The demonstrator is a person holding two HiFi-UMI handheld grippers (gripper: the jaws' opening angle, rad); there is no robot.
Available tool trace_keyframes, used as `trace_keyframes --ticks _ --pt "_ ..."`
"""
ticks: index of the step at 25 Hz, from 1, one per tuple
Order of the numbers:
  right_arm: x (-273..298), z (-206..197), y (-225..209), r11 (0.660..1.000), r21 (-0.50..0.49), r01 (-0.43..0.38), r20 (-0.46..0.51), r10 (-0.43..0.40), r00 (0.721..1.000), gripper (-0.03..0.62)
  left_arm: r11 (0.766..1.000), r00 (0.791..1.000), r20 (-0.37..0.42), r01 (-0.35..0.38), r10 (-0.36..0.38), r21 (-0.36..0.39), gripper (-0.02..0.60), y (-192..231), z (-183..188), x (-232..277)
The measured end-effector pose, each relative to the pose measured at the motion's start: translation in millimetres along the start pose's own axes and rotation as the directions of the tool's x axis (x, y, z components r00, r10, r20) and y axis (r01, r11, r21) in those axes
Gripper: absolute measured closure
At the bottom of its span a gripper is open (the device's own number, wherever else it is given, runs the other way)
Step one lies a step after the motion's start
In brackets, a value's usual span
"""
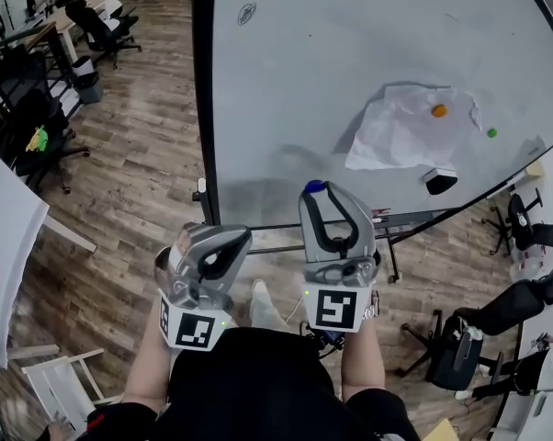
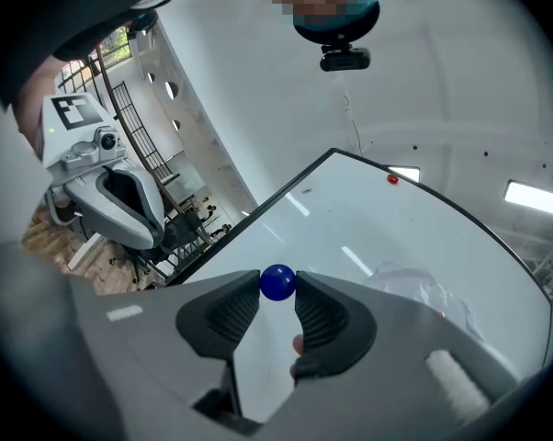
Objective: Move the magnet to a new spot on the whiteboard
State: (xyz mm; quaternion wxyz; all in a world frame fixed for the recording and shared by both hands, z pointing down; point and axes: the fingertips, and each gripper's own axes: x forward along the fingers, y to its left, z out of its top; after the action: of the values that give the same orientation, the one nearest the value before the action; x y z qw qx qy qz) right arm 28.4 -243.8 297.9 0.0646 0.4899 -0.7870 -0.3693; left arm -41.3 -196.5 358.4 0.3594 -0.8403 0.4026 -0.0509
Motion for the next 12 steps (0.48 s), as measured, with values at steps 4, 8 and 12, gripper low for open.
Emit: trace_keyframes --ticks 4,8,12 --pt "-15.3 3.5 2.3 1.000 -0.005 0.007 -0.015 -0.007 1.000 0.470 1.000 1.000 0.015 0.012 -0.012 -0.003 0.580 -4.8 8.5 -4.0" --pt "-31.0 2.9 6.5 1.000 0.010 0.021 -0.032 -0.020 0.999 0.470 0.999 0.999 0.018 0.027 -0.026 -0.019 0.580 -14.3 10.3 -9.8" --pt "-41.3 3.6 13.2 1.000 0.017 0.021 -0.043 -0.020 0.999 0.470 0.999 0.999 0.022 0.037 -0.037 -0.021 0.580 -18.3 12.9 -13.4"
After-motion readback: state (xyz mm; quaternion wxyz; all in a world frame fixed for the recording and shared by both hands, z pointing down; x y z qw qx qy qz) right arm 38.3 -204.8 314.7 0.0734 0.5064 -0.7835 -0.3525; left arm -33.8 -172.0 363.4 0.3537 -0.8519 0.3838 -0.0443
